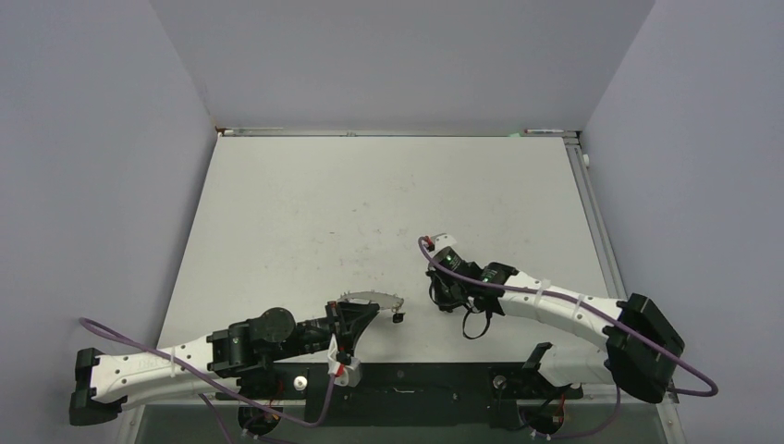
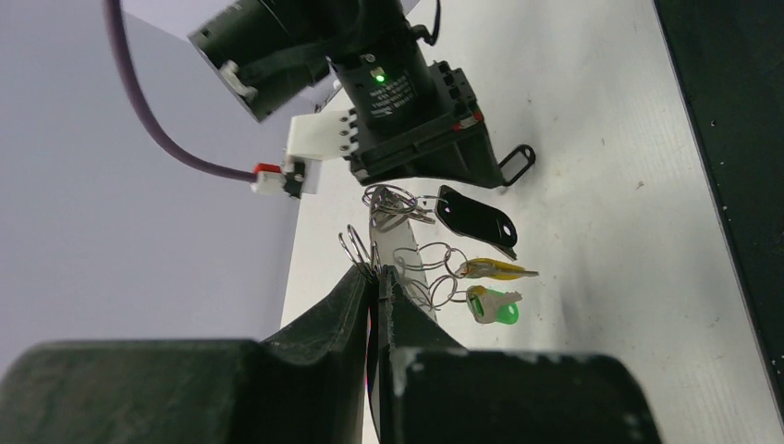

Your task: Put the keys on the keyring

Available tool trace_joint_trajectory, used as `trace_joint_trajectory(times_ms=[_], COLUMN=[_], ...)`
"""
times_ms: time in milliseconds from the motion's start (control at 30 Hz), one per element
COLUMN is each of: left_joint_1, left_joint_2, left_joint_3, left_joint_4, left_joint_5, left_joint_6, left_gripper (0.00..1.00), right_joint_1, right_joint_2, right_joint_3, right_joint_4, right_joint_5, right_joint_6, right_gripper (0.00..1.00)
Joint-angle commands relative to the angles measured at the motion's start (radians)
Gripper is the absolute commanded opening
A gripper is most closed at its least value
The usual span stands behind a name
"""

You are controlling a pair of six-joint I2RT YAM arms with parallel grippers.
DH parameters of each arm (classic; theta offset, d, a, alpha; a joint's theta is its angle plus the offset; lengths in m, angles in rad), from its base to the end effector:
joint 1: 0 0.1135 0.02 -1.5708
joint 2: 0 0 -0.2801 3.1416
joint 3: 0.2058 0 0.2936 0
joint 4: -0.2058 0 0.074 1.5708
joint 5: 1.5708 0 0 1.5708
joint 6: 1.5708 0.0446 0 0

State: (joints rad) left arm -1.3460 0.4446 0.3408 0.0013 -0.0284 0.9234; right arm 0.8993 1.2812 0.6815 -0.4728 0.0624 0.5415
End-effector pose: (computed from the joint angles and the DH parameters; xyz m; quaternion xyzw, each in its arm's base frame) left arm 0.0407 -0.1724 0.2517 0.6688 0.3222 -0.1302 0.6572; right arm 0.1688 0.2079 0.1652 -0.1648 0.9546 0.1399 0.2052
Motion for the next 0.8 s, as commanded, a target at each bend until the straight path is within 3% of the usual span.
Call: trace_joint_trajectory(times_ms=[0,333,500,633,767], left_joint_1=[0.01,0.015,0.015,0.015,0.017], left_joint_2=[-0.018,-0.029,-0.036,-0.047,-0.059], left_joint_3=[0.027,0.029,0.03,0.032,0.036], left_joint_4=[0.071,0.071,0.065,0.06,0.042], left_joint_5=[-0.005,-0.004,-0.004,-0.01,-0.023], left_joint_6=[0.015,0.017,0.02,0.02,0.035], left_gripper=[0.0,0.0,0.0,0.0,0.0], right_joint_1=[0.007,0.004,0.004,0.003,0.002], right_joint_2=[-0.102,-0.164,-0.203,-0.192,-0.119], right_joint_3=[0.113,0.257,0.303,0.338,0.31], right_joint_4=[-0.044,-0.094,-0.075,-0.111,-0.101], right_joint_5=[0.01,-0.054,-0.17,-0.148,-0.1], right_joint_6=[-0.057,-0.189,-0.259,-0.271,-0.197], right_gripper=[0.05,0.05,0.05,0.05,0.34])
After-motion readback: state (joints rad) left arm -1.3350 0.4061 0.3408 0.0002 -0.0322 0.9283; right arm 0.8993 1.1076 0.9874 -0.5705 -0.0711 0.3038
